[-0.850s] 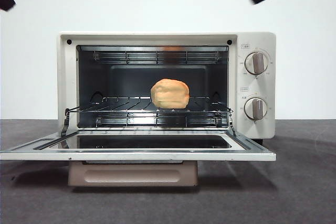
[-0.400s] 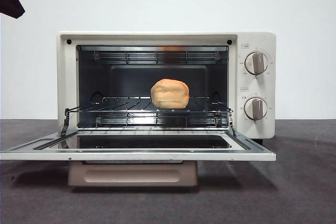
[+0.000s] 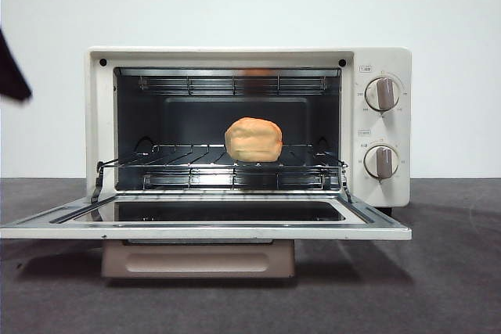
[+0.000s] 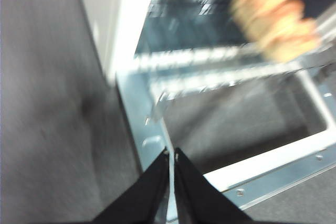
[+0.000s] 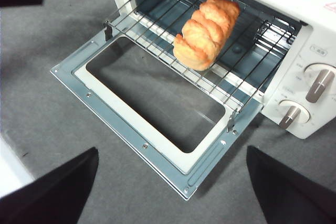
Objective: The left arm flap open the oven, the right arm pick bread and place it into oven, the left arm flap close the oven
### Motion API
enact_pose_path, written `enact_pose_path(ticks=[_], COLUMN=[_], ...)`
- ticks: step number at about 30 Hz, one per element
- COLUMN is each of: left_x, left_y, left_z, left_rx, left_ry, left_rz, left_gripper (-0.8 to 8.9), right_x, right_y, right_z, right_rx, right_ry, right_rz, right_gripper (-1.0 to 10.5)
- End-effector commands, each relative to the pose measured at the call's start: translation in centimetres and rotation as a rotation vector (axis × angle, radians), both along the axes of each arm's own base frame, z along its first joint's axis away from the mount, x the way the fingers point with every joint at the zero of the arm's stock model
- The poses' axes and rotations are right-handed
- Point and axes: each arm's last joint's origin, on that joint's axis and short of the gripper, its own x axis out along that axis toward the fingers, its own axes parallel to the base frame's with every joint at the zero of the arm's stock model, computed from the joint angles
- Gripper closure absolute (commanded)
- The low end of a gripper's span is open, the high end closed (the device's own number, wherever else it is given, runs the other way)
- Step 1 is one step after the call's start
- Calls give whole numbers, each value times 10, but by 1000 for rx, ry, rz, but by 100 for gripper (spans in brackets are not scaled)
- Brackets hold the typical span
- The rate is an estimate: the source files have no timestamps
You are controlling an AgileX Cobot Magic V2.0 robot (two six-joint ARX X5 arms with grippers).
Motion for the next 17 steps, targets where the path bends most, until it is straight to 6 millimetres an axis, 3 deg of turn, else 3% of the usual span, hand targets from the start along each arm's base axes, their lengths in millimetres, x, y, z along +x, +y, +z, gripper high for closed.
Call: enact_pose_path(ticks=[1,9,17], left_x=[12,43,61], left_y=[1,6,3], left_z=[-11,-50,-83], left_rx=[-24,17,22], left_ry=[35,176,285], left_rz=[22,61,40], left_gripper=[799,799,798], right_x=[0,0,0], right_y=[2,2,2], right_z=[0,0,0], right_rx=[-3,-3,-2], right_ry=[-6,-5,-4], right_rz=[14,13,12], right_gripper=[496,496,496])
